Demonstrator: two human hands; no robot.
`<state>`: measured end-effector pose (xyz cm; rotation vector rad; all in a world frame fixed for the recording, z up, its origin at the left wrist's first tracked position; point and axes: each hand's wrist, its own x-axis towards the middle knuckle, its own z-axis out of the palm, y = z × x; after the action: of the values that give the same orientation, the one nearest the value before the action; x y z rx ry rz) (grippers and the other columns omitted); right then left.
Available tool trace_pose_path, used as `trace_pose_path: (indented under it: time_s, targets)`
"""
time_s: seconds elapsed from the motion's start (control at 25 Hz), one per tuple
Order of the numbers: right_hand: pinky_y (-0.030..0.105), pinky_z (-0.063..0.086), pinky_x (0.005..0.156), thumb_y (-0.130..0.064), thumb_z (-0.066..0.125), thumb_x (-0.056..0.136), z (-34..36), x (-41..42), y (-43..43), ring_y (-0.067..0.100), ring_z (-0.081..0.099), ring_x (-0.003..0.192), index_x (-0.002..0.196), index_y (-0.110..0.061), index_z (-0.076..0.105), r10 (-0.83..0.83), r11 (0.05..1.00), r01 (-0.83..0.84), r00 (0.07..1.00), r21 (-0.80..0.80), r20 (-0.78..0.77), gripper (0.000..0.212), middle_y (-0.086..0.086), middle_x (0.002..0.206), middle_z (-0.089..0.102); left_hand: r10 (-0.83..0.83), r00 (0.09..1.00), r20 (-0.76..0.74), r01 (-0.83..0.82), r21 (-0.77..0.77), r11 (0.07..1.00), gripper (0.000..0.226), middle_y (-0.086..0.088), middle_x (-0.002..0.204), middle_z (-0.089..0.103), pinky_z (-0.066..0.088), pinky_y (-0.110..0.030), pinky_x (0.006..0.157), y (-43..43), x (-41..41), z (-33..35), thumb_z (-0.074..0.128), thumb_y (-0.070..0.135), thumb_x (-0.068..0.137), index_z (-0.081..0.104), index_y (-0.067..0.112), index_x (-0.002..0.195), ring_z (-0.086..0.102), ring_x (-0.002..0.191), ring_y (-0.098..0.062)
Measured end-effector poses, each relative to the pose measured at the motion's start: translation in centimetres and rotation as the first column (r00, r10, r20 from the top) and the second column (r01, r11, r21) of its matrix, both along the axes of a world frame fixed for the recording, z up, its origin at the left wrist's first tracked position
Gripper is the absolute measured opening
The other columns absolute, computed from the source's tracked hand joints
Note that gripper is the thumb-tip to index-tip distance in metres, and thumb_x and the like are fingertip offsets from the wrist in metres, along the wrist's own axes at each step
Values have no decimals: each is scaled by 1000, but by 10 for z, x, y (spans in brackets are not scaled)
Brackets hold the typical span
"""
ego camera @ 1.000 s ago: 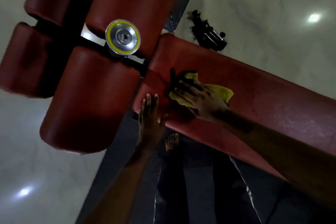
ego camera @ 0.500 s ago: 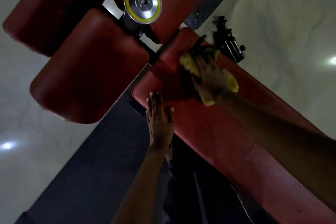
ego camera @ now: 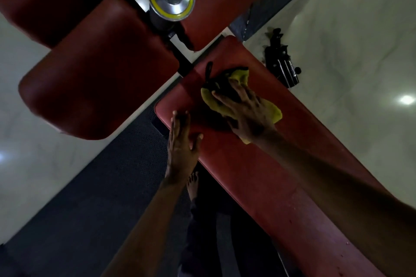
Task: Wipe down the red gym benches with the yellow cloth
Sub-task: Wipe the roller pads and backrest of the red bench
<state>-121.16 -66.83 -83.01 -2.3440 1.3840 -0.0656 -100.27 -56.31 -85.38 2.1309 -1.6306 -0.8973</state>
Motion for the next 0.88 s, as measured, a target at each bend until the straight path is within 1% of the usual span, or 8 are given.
trace_pose_path:
  time_s: [0.12,0.24,0.32,0.44,0.52,0.64,0.76,0.88]
  targets:
    - [57,41,106,-24,64,86,-10,-1,-48,41,33,142,150,-43,36,-71,996,70,997,-49,-24,72,8,161,27,44,996,75,-48,52,998,84,-7,169,2,7,-49,121,0,0,4,61,48,97,14,23,161,0,155,-25]
    - [53,43,105,-28,61,89,-14,16,-97,38,38,138,150,-37,39,-443,895,443,896,-50,26,65,11,156,35,48,999,20,-49,36,998,92,-9,169,9,15,-44,120,-3,7,9,71,44,91,17,16,161,5,155,-28]
    - [45,40,103,-33,58,93,-7,36,-110,36,39,137,152,-30,38,-537,843,537,843,-35,-1,63,13,156,36,51,998,-26,-50,36,998,93,-8,168,11,19,-42,117,-4,10,11,75,41,89,20,15,160,8,155,-28]
    - [34,24,104,-26,54,100,10,62,-81,36,36,141,155,-18,37,-160,985,159,987,69,13,58,16,157,37,55,997,-53,-54,13,998,93,-6,168,12,25,-48,119,-3,9,11,77,37,88,22,15,160,7,155,-27]
    - [43,36,103,-23,63,93,14,66,-55,41,39,139,152,-23,43,82,997,-82,991,-4,110,63,15,159,33,58,997,-43,-57,14,998,93,-6,168,11,25,-51,120,-3,8,8,75,39,89,21,15,160,6,156,-26]
    - [48,43,101,-26,66,88,1,51,-78,37,40,140,149,-32,45,138,988,-137,990,-67,8,64,9,160,34,38,999,-4,-38,45,998,93,-4,169,6,16,-44,121,-2,10,5,70,46,91,15,17,161,1,156,-26]
    - [50,38,106,-32,62,92,-5,29,-115,37,38,140,150,-31,42,-185,980,181,981,-80,-53,61,8,157,39,34,999,-3,-34,102,994,94,-2,170,0,11,-42,119,-2,10,6,66,49,92,10,21,162,-5,155,-24]
    - [45,46,98,-41,62,90,-9,9,-141,32,50,128,145,-29,47,-564,825,562,826,63,7,59,8,146,47,44,998,-34,-40,106,994,93,-2,170,-2,10,-42,120,-2,7,7,66,47,93,10,19,162,-7,155,-25]
